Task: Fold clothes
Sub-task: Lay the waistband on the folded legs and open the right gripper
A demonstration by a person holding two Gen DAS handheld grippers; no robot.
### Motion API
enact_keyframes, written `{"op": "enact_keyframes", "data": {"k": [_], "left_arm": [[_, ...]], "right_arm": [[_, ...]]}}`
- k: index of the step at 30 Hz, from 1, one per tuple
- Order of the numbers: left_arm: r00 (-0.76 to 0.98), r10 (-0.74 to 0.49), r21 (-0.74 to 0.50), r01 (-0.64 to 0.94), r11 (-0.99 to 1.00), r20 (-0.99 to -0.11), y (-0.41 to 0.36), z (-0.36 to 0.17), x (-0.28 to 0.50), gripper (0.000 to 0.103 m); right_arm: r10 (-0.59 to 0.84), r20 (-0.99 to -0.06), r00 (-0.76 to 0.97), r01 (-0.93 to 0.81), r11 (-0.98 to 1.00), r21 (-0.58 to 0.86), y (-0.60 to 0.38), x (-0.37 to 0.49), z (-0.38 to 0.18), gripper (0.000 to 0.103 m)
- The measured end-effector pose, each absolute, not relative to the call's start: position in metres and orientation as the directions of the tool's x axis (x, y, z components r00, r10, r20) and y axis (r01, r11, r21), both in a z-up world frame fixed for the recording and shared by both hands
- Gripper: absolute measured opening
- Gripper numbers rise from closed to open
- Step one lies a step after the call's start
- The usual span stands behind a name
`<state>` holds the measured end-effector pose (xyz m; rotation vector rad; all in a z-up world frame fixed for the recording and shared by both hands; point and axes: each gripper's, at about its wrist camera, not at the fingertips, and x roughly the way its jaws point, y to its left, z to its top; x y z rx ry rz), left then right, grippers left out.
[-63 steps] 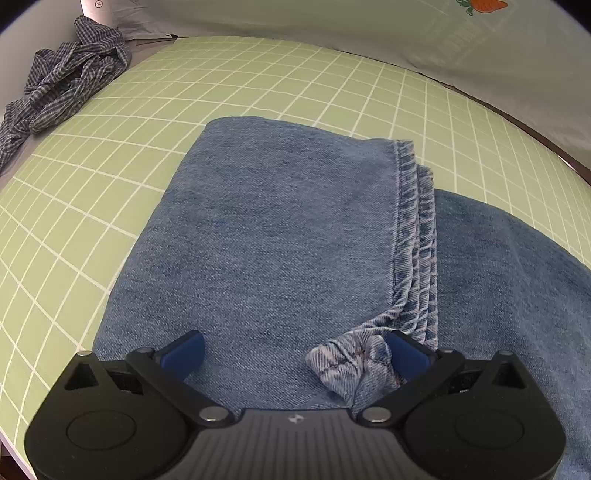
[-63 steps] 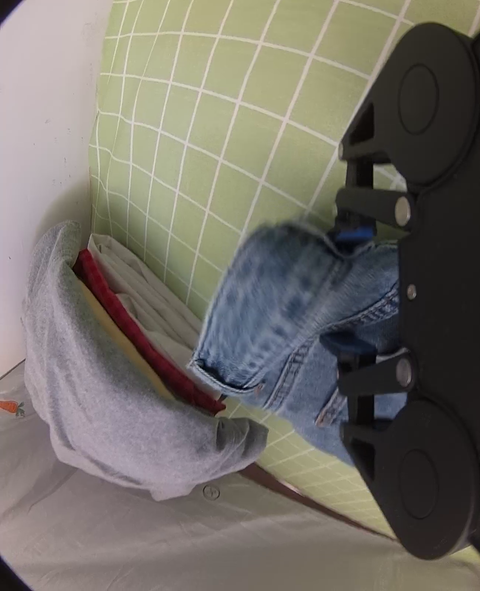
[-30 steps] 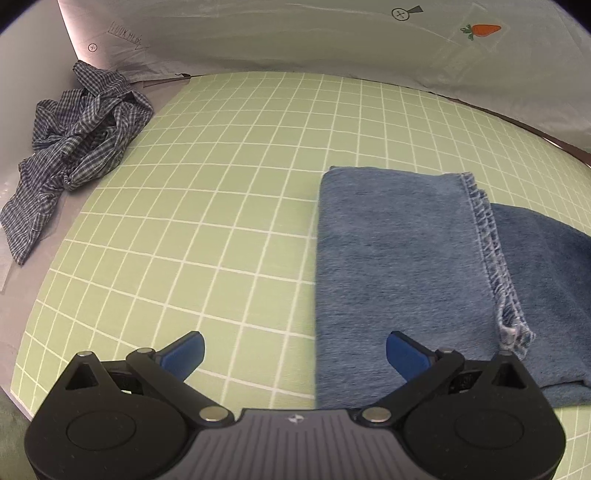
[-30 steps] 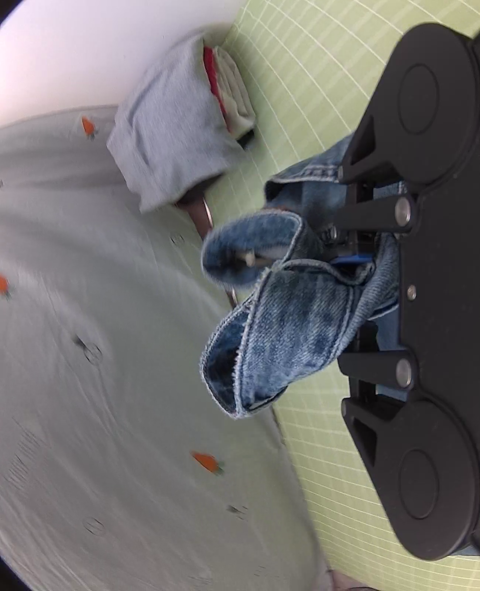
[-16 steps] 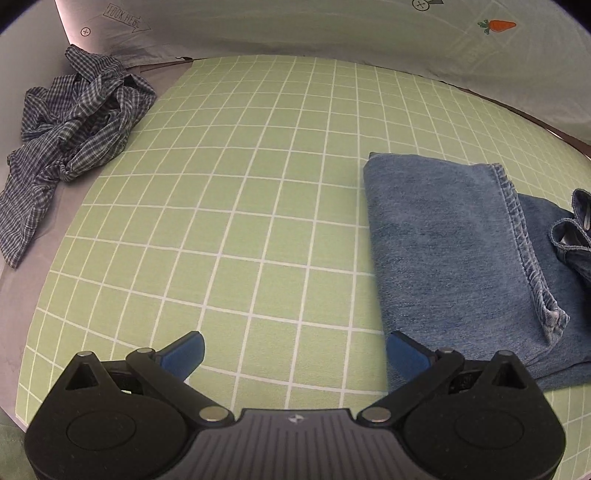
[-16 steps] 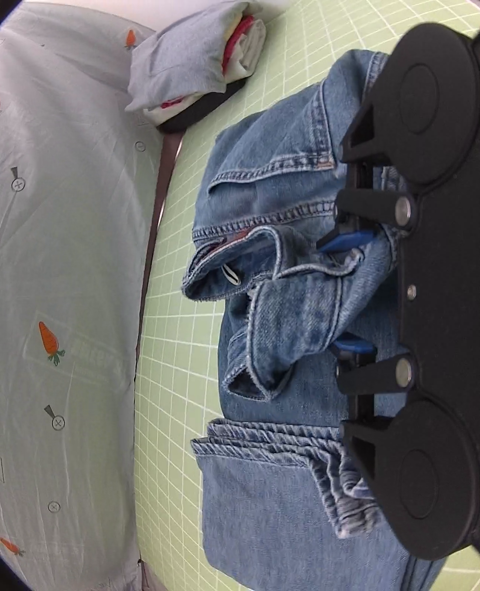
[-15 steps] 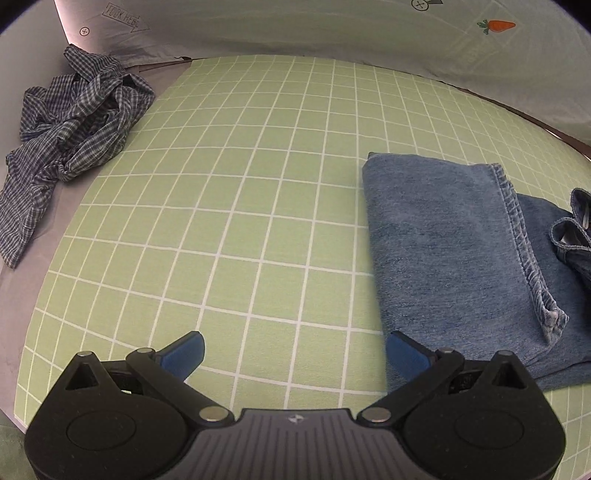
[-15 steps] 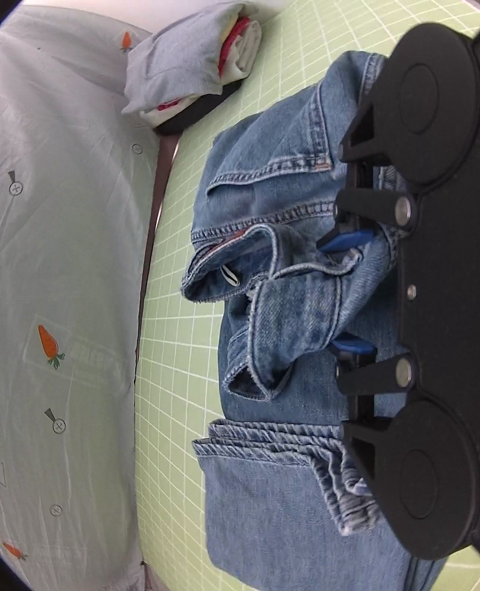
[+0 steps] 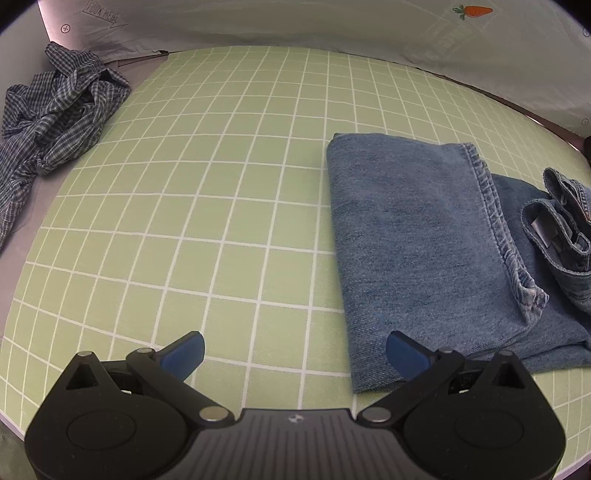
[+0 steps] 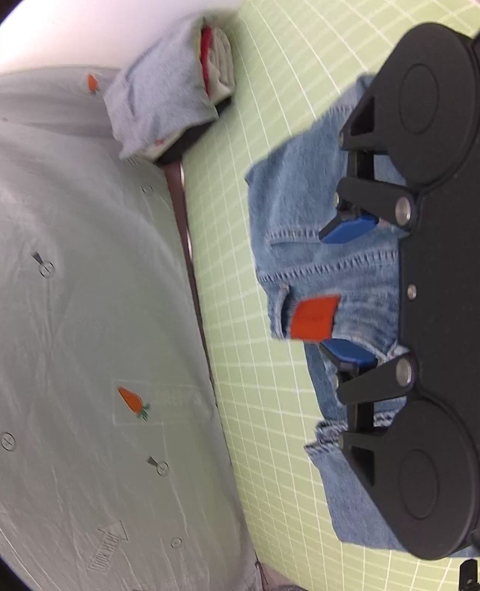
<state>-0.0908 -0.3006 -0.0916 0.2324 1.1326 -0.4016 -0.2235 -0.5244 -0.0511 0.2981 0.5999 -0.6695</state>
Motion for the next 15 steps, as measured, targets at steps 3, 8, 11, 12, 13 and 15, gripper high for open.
{"op": "enact_keyframes", "data": {"k": [3, 8, 11, 12, 13, 15], "left_arm": [[0.367, -0.179, -0.013, 0.411, 0.912, -0.913, -0.297, -0.091, -0.093, 0.103], [0.372, -0.169, -0.005, 0.404, 0.915, -0.913, -0.291, -0.091, -0.096, 0.103], [0.369, -0.163, -0.007, 0.391, 0.921, -0.915, -0.287, -0.093, -0.094, 0.103], [0.368, -0.16, -0.008, 0.384, 0.923, -0.916, -0.287, -0.093, -0.093, 0.103], [0.367, -0.159, -0.008, 0.38, 0.925, -0.917, -0.287, -0.094, -0.092, 0.103], [0.362, -0.159, -0.009, 0.385, 0.923, -0.918, -0.289, -0.095, -0.091, 0.103]], "right_arm": [[-0.507, -0.64, 0.577, 0.649, 0.76, -0.018, -0.521, -0.201, -0.072, 0.057], [-0.522, -0.641, 0.562, 0.641, 0.765, -0.061, -0.516, -0.195, -0.082, 0.012], [-0.478, -0.648, 0.593, 0.592, 0.805, -0.052, -0.496, -0.205, -0.079, 0.009], [-0.462, -0.651, 0.603, 0.574, 0.817, -0.049, -0.49, -0.209, -0.078, 0.009], [-0.446, -0.653, 0.612, 0.556, 0.83, -0.045, -0.483, -0.212, -0.077, 0.009], [-0.41, -0.69, 0.597, 0.527, 0.849, -0.048, -0.476, -0.213, -0.095, 0.009]]}}
